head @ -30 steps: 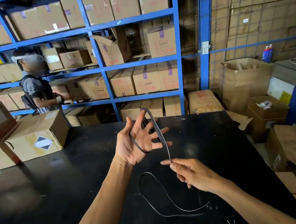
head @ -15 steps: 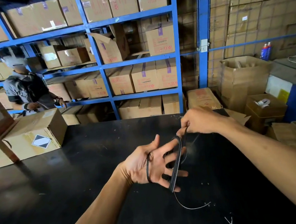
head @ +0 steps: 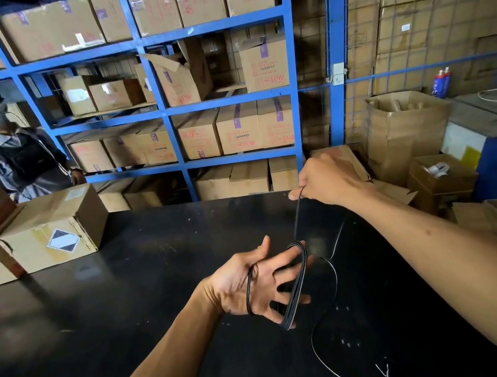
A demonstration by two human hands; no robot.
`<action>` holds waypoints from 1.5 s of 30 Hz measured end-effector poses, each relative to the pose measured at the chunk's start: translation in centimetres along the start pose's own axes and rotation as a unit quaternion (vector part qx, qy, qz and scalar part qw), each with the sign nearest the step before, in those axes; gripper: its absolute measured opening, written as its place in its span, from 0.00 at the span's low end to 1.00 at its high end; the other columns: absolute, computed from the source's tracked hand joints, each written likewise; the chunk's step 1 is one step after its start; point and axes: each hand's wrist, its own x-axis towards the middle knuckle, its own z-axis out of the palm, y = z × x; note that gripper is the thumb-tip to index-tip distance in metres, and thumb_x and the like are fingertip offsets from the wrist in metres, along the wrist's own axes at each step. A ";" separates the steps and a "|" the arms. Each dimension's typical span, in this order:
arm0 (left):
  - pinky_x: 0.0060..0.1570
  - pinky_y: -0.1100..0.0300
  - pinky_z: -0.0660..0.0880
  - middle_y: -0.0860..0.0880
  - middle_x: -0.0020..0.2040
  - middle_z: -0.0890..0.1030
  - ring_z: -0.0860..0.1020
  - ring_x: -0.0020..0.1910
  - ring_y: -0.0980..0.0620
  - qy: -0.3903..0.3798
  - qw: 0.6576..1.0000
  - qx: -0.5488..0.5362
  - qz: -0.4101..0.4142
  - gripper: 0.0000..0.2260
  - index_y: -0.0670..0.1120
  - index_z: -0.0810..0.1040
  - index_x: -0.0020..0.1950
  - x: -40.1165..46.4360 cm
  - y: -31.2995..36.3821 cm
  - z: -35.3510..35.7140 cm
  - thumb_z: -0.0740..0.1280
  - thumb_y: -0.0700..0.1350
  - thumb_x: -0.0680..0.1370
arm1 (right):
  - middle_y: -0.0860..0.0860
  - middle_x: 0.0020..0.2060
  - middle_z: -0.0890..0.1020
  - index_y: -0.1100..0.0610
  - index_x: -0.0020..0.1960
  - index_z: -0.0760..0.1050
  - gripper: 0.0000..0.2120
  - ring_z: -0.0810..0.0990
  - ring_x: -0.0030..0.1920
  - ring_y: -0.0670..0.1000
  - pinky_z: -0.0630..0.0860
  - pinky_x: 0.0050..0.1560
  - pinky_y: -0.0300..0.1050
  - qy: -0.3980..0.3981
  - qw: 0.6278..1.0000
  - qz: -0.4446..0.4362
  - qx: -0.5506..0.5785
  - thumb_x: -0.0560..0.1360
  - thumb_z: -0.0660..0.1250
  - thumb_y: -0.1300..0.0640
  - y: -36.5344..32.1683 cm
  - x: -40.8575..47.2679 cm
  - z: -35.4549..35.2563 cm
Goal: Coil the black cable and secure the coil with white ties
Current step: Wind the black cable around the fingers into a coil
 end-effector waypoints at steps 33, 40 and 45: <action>0.67 0.22 0.43 0.50 0.82 0.51 0.48 0.77 0.28 -0.019 1.000 -0.019 0.010 0.30 0.57 0.55 0.80 0.0 0.4 1.0 0.47 0.67 0.81 | 0.42 0.39 0.86 0.46 0.39 0.83 0.12 0.84 0.43 0.45 0.77 0.40 0.42 -0.091 0.989 -0.061 0.100 0.79 0.69 0.44 3.0 -2.7 3.4; 0.71 0.28 0.42 0.55 0.79 0.62 0.55 0.76 0.31 0.128 0.991 -0.029 0.032 0.29 0.56 0.65 0.77 1.0 0.4 -1.3 0.49 0.67 0.80 | 0.49 0.24 0.75 0.54 0.30 0.79 0.20 0.74 0.28 0.49 0.66 0.30 0.44 -0.109 0.986 -0.108 0.059 0.76 0.73 0.45 0.5 -3.8 0.8; 0.67 0.25 0.51 0.50 0.78 0.64 0.55 0.76 0.29 0.250 0.947 -0.112 0.171 0.26 0.54 0.77 0.69 0.7 1.7 -2.2 0.53 0.65 0.80 | 0.49 0.28 0.79 0.52 0.37 0.78 0.18 0.78 0.29 0.46 0.72 0.30 0.46 -0.077 0.979 -0.118 0.145 0.80 0.65 0.42 -0.3 -7.7 2.8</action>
